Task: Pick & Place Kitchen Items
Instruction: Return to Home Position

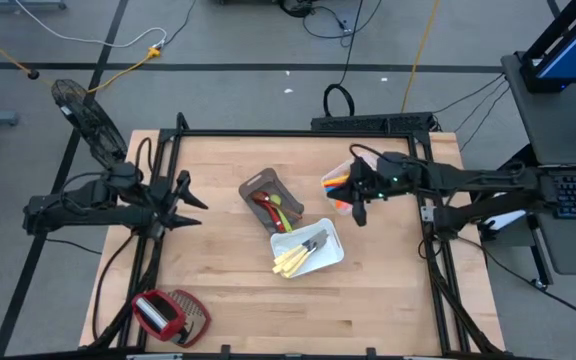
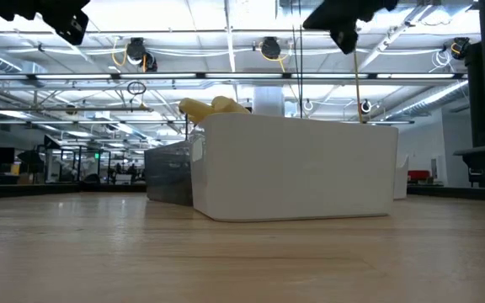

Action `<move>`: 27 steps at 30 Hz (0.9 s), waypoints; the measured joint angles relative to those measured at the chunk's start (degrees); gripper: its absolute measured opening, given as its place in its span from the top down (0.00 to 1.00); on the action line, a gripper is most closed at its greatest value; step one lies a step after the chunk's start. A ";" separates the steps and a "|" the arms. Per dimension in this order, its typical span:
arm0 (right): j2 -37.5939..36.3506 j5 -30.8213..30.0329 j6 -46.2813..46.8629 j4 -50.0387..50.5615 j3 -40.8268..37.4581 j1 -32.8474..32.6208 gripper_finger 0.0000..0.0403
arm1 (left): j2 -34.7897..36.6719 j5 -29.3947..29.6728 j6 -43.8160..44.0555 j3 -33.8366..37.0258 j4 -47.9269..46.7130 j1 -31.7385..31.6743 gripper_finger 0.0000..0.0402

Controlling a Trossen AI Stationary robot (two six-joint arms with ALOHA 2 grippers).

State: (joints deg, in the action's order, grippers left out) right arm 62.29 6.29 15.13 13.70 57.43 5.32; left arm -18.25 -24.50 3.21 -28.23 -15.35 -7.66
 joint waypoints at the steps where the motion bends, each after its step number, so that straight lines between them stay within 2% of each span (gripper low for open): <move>1: -1.23 -0.41 0.55 -0.97 -1.61 0.00 1.00 | 0.12 -0.20 -0.78 0.00 0.12 0.00 0.50; 10: -15.97 -0.60 4.74 -14.88 -20.00 0.17 1.00 | 0.40 -0.93 -5.30 0.00 -2.19 -0.04 0.50; 14: -23.52 -4.46 4.94 -16.00 -26.07 0.26 1.00 | 0.38 -0.93 -5.95 0.00 -3.17 -0.04 0.50; 19: -32.20 -6.66 5.16 -15.95 -30.94 0.28 1.00 | 0.48 -0.95 -6.77 0.68 -2.44 -0.04 0.50; 27: -42.67 -8.12 4.57 -14.42 -33.84 0.28 1.00 | 4.92 -0.99 -2.89 9.54 7.14 -0.07 0.50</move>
State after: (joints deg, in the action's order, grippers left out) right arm 19.62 -1.83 19.70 -0.73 23.59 5.61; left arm -13.33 -25.50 0.32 -18.69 -8.21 -7.73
